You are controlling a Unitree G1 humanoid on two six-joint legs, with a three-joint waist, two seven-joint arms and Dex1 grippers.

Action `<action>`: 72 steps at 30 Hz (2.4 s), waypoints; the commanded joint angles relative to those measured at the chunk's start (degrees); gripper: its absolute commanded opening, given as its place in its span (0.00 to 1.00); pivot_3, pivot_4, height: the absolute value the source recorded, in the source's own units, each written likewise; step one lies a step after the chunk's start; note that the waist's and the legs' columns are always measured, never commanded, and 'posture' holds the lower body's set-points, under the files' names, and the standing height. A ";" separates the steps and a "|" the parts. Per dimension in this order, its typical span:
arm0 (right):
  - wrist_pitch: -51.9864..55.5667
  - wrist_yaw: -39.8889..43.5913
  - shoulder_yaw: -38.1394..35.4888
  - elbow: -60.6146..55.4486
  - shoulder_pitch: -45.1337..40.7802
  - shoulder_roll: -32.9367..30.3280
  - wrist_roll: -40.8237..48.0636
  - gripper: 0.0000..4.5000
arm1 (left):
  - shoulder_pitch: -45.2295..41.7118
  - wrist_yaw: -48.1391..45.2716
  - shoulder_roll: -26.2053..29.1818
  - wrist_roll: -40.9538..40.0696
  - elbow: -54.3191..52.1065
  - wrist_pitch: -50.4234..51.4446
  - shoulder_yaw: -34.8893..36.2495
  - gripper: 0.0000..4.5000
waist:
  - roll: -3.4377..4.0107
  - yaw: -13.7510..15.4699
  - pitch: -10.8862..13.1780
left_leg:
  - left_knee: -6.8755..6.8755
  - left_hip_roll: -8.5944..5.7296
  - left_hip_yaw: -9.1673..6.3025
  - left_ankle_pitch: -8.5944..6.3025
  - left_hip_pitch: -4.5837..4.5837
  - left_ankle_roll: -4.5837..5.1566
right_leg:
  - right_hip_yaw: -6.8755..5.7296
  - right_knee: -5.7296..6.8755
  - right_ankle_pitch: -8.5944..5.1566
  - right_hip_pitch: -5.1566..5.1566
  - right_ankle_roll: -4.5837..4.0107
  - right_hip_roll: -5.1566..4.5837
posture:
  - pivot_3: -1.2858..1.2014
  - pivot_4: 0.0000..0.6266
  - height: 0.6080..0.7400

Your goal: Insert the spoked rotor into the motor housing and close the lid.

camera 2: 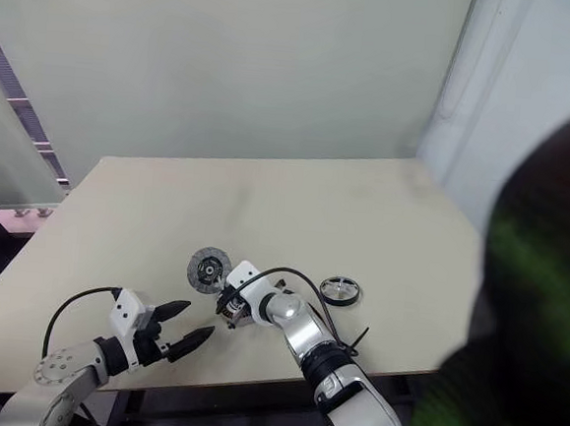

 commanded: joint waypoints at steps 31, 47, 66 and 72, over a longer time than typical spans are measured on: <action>9.95 2.83 4.26 -12.43 1.42 -3.97 -3.10 0.01 | -1.39 -0.21 -0.17 -0.55 -1.31 -0.74 -0.67 1.00 | 0.00 0.01 0.00 | 0.01 0.00 0.00 0.00 -0.05 0.00 | 0.00 -0.03 0.00 -0.03 0.00 0.01 | 0.52 0.00 1.00; 8.54 -2.36 4.40 -10.46 -1.38 -5.11 -5.41 0.01 | -1.47 -0.12 -0.47 -0.52 -1.39 -0.50 -1.23 1.00 | 0.01 0.03 0.01 | 0.20 0.00 -0.01 0.13 -0.05 -0.06 | 0.00 0.01 -0.05 0.04 -0.07 0.01 | 0.52 0.00 1.00; 14.53 3.40 2.80 -16.27 0.03 -4.32 -0.63 0.20 | -2.49 0.09 -0.72 -0.02 -0.39 -0.78 -1.67 1.00 | 0.01 0.01 0.01 | -0.04 0.10 -0.10 0.10 -0.08 -0.08 | 0.07 -0.04 0.00 -0.04 -0.03 0.22 | 0.52 0.00 1.00; 13.79 4.26 3.97 -16.13 0.15 -4.37 -1.21 0.52 | -2.51 0.05 -0.68 -0.05 -0.84 -0.71 -1.66 1.00 | 0.01 0.00 0.01 | -0.06 0.19 -0.10 0.09 -0.08 -0.09 | 0.07 -0.03 0.00 -0.07 -0.02 0.29 | 0.52 0.00 1.00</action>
